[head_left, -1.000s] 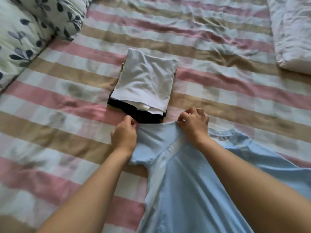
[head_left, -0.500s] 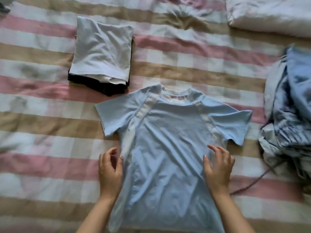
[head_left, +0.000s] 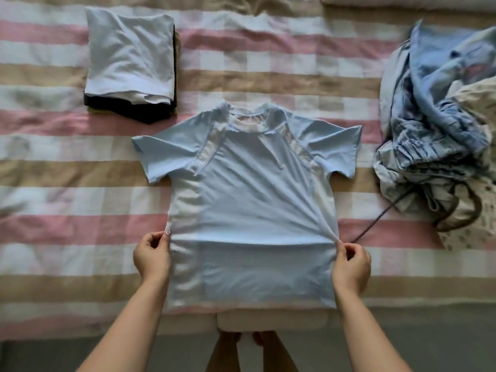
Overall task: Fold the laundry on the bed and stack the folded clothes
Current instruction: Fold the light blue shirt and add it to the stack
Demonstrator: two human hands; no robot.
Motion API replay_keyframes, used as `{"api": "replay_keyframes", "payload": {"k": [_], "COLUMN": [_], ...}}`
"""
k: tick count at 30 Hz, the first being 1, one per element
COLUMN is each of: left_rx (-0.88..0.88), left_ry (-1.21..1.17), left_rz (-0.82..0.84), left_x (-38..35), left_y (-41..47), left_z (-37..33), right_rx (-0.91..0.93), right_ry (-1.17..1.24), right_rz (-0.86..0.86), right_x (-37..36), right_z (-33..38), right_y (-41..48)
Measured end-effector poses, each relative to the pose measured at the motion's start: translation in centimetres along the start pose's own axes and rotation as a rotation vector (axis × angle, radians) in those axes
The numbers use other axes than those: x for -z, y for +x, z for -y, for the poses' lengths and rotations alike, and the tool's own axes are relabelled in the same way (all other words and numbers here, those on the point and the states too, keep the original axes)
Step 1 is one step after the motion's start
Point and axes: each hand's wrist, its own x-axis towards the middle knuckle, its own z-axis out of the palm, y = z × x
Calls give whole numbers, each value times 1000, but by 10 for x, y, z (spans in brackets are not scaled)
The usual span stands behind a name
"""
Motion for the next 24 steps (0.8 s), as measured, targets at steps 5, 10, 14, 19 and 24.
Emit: {"api": "replay_keyframes", "payload": {"k": [5, 10, 14, 19, 24], "left_rx": [-20, 33, -23, -331, -509], "left_ry": [37, 82, 168, 178, 40], "left_rz": [46, 10, -25, 42, 204], "left_x": [8, 23, 28, -5, -73], "left_y": [-25, -62, -70, -68, -58], "left_z": [9, 43, 44, -12, -84], "right_rx": [26, -88, -103, 236, 270], "right_ry": [41, 0, -14, 82, 183], "right_rz": [111, 158, 78, 99, 115], "right_x": [15, 22, 25, 14, -12], "right_z": [-22, -58, -53, 10, 76], "right_y": [-13, -45, -41, -11, 44]}}
